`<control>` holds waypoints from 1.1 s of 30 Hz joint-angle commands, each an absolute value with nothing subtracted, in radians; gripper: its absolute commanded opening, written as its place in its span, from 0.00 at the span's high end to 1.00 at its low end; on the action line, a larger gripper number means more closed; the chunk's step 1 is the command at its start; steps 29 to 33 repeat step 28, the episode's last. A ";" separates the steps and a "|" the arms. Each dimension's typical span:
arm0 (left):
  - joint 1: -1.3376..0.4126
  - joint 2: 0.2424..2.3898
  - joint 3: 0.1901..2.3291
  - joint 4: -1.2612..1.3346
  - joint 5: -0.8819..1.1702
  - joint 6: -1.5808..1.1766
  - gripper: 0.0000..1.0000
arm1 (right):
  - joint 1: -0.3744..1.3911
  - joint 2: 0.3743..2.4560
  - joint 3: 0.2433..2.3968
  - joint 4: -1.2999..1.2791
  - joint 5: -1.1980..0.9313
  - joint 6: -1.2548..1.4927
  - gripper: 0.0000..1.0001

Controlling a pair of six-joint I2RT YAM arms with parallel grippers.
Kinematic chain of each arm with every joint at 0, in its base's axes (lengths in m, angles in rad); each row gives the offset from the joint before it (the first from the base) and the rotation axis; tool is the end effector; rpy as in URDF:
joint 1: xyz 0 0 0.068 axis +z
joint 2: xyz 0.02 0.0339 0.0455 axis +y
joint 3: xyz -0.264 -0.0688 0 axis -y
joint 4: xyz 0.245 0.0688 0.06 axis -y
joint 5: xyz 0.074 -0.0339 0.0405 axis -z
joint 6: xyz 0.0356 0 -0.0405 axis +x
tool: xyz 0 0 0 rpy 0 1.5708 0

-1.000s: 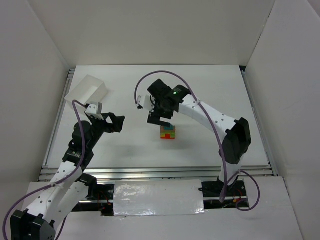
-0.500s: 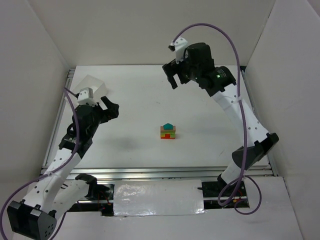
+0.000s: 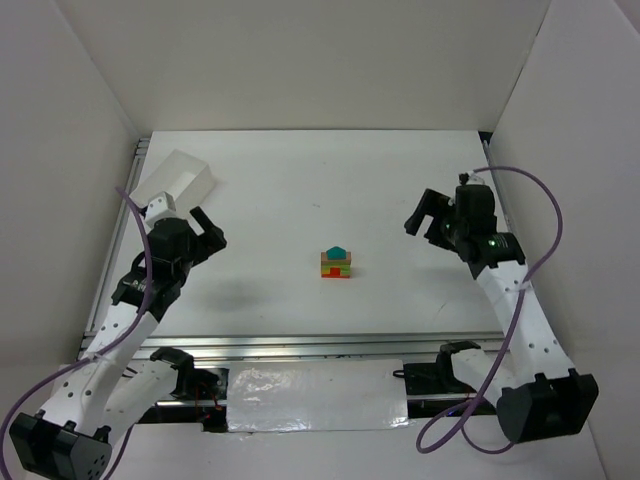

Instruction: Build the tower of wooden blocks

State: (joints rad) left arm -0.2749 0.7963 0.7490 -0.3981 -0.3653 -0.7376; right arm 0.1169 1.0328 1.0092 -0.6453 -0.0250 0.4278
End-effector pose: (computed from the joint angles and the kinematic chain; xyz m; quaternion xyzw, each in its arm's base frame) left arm 0.1764 -0.0365 0.3043 -0.2850 0.7874 -0.1200 0.5333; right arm 0.2155 0.0262 0.3264 0.1340 0.8900 0.1281 0.4167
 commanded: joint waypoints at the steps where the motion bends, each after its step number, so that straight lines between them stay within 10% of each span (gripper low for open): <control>1: -0.281 0.808 0.817 -0.417 -0.407 -0.723 0.01 | 0.061 0.928 0.939 -0.575 -0.051 0.557 0.00; 33: -0.282 0.784 0.819 -0.433 -0.400 -0.696 0.01 | -0.063 0.788 0.868 -0.548 -0.173 0.502 0.00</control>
